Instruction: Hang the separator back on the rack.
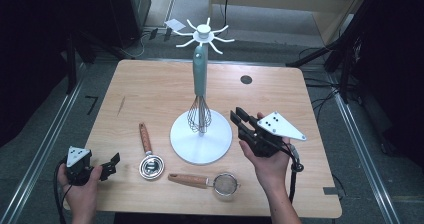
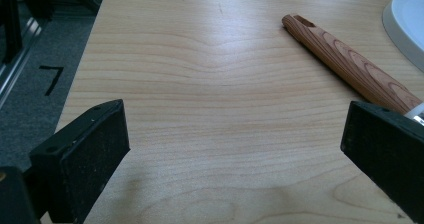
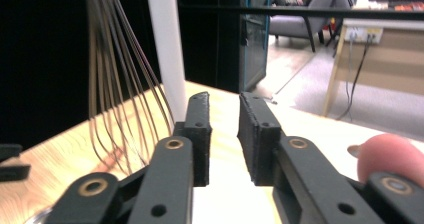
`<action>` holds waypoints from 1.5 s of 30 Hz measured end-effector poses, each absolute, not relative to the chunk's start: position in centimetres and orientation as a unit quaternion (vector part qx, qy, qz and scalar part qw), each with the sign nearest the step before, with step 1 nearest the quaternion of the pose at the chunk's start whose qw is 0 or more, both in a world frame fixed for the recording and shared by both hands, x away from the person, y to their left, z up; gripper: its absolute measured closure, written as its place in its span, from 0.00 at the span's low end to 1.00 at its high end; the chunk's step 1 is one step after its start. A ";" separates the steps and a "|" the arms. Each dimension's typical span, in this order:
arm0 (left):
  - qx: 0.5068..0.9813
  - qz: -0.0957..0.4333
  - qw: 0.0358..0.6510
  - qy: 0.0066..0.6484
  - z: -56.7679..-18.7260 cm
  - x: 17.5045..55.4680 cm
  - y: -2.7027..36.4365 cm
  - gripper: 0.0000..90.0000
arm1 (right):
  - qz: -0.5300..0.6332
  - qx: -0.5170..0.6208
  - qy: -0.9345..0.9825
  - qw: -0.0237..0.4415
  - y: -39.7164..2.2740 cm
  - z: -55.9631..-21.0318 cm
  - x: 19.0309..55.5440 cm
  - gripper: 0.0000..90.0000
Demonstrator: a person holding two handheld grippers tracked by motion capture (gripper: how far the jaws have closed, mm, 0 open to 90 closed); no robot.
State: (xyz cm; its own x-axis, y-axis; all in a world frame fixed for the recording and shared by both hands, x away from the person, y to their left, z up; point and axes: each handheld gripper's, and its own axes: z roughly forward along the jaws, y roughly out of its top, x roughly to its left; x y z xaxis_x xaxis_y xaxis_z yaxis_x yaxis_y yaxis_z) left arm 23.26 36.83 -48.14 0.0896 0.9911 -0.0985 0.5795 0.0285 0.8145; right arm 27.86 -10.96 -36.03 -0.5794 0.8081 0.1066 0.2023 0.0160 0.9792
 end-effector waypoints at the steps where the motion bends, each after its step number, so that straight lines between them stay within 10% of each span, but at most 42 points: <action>1: 0.643 0.282 0.369 0.609 -48.1 23.2 36.4 0.00 | 0.581 0.389 0.667 0.258 -11.4 -37.0 27.7 0.84; 8: 0.645 0.296 0.357 0.608 -47.7 22.9 34.9 0.04 | 0.557 0.417 0.677 0.242 -13.0 -39.7 27.5 0.86; 27: 0.682 0.237 0.405 0.561 -46.6 20.7 29.1 0.95 | 0.486 0.418 0.755 0.136 -13.8 -45.7 24.3 0.86; 45: 0.751 0.191 0.392 0.495 -47.7 20.3 23.8 1.00 | 0.437 0.407 0.799 0.072 -12.2 -47.7 23.4 0.83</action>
State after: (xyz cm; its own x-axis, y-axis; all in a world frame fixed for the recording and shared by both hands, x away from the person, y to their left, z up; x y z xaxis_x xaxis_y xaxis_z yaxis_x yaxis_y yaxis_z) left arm 20.28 23.77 -47.75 0.4362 0.8940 -0.1023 0.5946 -0.2010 0.7785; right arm 23.39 -12.18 -47.70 -0.6577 0.7139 0.2403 0.5878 0.2870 0.7564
